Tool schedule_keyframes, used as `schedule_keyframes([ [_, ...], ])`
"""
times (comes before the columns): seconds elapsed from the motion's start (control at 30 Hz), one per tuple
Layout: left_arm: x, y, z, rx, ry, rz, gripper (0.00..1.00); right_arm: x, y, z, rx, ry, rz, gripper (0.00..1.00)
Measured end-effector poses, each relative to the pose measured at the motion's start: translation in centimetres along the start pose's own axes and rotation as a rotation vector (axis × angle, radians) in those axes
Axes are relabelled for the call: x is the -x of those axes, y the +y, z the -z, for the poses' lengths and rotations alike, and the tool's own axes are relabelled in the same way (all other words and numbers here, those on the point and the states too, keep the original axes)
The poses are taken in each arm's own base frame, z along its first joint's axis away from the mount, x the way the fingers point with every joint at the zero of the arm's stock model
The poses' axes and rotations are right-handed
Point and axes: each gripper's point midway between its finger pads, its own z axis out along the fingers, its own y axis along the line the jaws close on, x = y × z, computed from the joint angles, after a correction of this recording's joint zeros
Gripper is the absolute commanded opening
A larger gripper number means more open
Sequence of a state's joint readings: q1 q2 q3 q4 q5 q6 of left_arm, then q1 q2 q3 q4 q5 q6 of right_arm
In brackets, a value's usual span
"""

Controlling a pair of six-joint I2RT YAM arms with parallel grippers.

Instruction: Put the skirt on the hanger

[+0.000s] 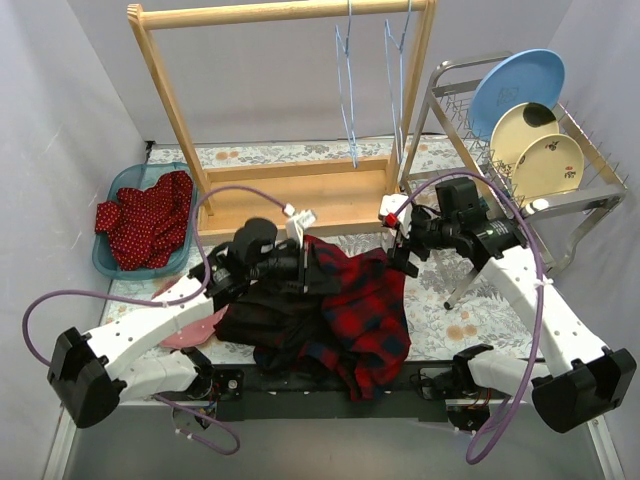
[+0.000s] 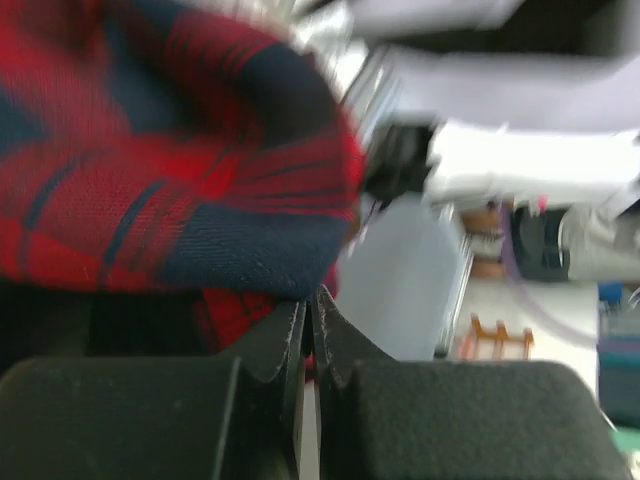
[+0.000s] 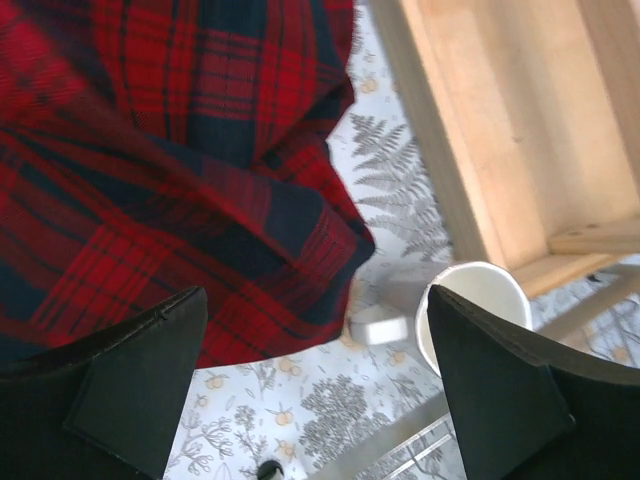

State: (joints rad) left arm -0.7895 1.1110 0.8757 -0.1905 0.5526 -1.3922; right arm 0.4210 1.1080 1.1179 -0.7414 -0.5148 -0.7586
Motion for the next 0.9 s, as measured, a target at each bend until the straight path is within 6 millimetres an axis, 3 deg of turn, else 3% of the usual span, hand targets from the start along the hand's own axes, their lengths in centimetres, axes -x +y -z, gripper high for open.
schedule_keyframes([
  [0.17, -9.0, 2.7, 0.5, 0.04, 0.223, 0.087, 0.0, -0.9, 1.9, -2.1, 0.147, 0.017, -0.052, 0.95],
  [0.3, -13.2, 3.1, 2.0, 0.116, 0.365, 0.17, 0.0, -1.2, 4.4, -3.7, 0.262, 0.043, -0.054, 0.96],
  [0.43, -14.1, 2.3, 5.2, 0.181, 0.373, 0.26, 0.02, -0.6, 5.9, -4.2, 0.305, 0.041, -0.033, 0.99],
  [0.53, -14.4, 0.3, 8.0, 0.152, 0.339, 0.306, 0.16, -0.9, 6.0, -4.5, 0.314, 0.052, -0.043, 0.99],
  [0.6, -15.2, -0.2, 9.6, 0.129, 0.323, 0.34, 0.35, -1.2, 6.0, -4.8, 0.321, 0.063, -0.051, 0.99],
  [0.67, -16.6, -0.1, 11.1, 0.109, 0.322, 0.382, 0.42, -1.7, 6.0, -5.2, 0.328, 0.078, -0.06, 0.99],
  [0.7, -17.2, 0.1, 11.6, 0.111, 0.329, 0.404, 0.51, -1.9, 6.0, -5.4, 0.331, 0.087, -0.065, 0.99],
  [0.77, -17.8, 0.2, 12.2, 0.128, 0.34, 0.435, 0.6, -2.6, 6.1, -5.7, 0.338, 0.106, -0.076, 0.99],
  [0.9, -16.4, -0.8, 12.8, 0.16, 0.317, 0.425, 0.77, -3.3, 6.5, -5.9, 0.346, 0.123, -0.087, 0.98],
])
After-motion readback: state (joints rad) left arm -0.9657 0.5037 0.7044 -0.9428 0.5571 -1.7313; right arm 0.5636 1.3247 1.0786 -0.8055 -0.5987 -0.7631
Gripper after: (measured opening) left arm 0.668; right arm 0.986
